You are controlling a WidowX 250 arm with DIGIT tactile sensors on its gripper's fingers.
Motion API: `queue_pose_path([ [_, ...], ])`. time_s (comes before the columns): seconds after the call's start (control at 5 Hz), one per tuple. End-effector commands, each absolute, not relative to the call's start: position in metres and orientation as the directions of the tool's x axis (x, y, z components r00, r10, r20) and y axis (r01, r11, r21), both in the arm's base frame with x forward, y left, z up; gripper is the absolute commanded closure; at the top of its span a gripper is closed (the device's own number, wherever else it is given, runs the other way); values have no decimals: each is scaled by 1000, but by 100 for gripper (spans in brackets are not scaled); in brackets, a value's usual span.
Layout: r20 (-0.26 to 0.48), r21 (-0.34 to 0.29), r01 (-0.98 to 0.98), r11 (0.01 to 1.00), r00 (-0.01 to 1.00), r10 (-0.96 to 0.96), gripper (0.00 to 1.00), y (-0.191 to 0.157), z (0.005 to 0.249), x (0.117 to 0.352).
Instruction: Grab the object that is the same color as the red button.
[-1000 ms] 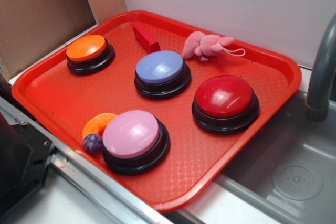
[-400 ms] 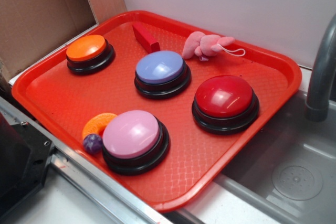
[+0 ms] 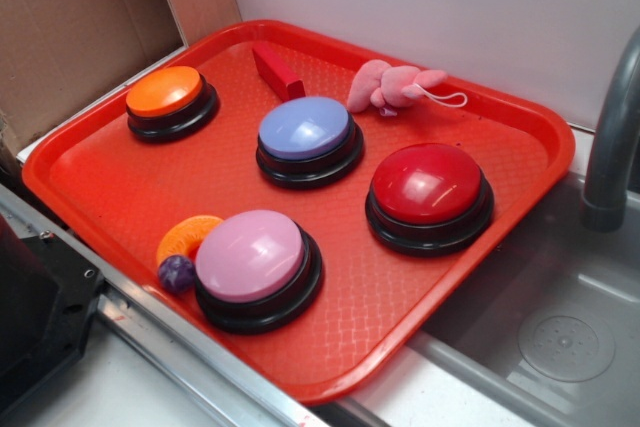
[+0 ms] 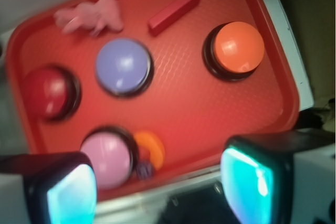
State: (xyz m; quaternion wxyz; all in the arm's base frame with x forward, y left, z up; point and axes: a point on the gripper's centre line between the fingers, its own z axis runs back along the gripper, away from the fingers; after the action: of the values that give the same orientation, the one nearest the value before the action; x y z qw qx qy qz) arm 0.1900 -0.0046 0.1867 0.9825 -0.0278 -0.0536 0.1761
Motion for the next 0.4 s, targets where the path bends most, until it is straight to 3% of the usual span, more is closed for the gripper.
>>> queue_pose_path([
  [0.0,203,-143,-606,783,756,622,0,23,156,247],
  [0.2,224,-145,-677,721,688,691,0,32,136,264],
])
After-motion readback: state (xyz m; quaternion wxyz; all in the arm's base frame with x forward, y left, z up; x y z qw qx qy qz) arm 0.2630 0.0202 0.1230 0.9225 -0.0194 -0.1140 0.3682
